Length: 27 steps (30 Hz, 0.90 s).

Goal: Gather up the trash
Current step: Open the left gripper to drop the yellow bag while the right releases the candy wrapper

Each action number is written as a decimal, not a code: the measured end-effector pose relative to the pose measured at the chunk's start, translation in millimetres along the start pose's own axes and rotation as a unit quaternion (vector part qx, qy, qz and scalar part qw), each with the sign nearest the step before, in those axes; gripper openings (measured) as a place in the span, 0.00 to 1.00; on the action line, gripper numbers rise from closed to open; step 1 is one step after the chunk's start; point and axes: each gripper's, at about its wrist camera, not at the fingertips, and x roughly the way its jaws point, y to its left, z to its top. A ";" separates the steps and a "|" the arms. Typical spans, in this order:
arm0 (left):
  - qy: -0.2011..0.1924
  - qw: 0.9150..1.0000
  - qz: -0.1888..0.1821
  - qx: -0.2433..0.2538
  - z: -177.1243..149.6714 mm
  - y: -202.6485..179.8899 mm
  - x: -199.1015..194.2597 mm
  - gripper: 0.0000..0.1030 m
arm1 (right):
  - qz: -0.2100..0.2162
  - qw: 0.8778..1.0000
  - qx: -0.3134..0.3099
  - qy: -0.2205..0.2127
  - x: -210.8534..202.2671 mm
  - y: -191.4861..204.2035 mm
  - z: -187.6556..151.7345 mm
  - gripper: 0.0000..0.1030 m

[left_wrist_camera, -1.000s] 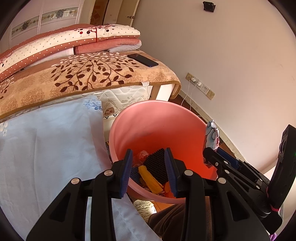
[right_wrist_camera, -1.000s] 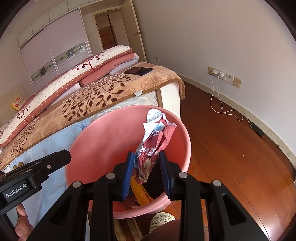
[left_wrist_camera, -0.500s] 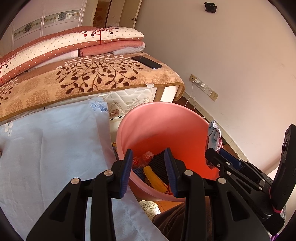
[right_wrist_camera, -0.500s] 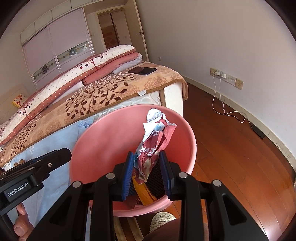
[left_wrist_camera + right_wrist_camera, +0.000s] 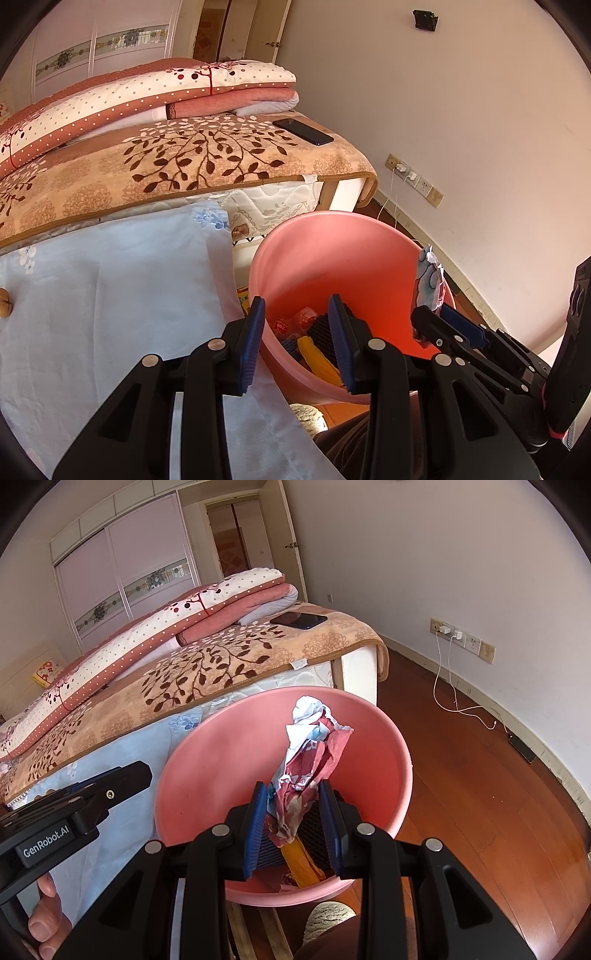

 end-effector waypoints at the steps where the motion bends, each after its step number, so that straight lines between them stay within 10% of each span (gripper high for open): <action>1: -0.001 1.000 0.000 0.000 -0.1 0.5 -0.5 0.35 | 0.001 1.000 -0.002 0.000 -0.3 1.3 -0.2 0.28; 27: -0.025 1.000 0.010 0.004 -11.3 6.7 -13.3 0.35 | 0.000 0.998 -0.049 -0.033 -12.3 19.3 -4.4 0.28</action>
